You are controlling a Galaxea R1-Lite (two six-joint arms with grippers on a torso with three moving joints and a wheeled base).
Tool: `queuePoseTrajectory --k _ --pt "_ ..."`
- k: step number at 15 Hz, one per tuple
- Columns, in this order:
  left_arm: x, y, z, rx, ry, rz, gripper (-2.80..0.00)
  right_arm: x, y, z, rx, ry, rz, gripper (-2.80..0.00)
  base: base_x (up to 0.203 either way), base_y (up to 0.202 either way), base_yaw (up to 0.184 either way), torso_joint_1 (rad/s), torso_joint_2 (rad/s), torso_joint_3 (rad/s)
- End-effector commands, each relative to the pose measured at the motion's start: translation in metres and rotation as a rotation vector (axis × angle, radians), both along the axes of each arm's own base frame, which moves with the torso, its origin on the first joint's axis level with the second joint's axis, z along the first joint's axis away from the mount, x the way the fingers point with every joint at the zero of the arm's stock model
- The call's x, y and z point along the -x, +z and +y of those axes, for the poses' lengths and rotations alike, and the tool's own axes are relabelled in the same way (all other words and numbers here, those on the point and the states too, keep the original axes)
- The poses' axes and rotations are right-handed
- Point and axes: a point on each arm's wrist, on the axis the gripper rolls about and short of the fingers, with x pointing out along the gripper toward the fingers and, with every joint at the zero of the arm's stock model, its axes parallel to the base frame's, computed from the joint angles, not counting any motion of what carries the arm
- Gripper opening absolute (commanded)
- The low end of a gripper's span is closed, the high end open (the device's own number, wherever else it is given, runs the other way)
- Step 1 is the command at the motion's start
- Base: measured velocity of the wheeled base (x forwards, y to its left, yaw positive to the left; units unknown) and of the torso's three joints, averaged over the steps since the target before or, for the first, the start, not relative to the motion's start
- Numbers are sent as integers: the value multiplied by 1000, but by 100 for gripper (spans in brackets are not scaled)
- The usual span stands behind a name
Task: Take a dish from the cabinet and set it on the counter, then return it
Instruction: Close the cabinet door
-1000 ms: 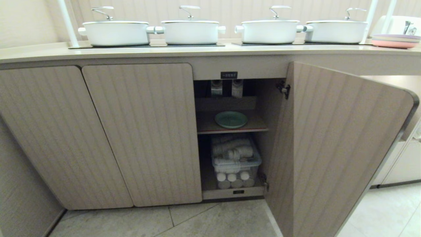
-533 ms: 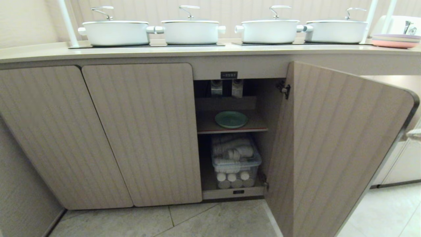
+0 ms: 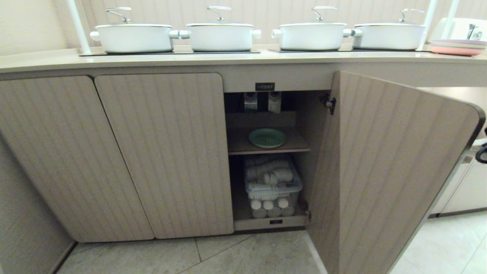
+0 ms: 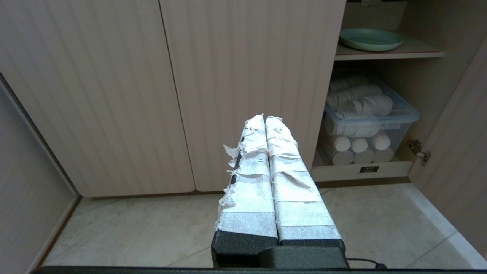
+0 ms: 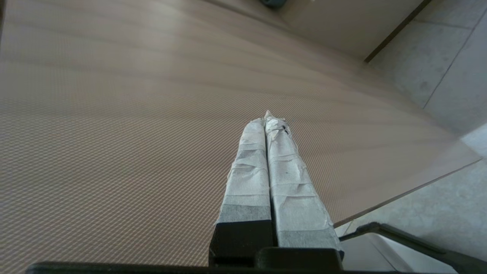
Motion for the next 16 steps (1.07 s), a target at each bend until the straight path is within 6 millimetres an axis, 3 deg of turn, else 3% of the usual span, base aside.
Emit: queuePoseTrajectory --k 1,16 --pt "0 0 0 0 0 -1 -280 -3 -3 3 -12 20 13 -280 0 0 0 0 0 0" --pt "0 0 0 1 1 -1 -280 -7 -3 44 -76 213 12 -280 0 0 0 0 0 0"
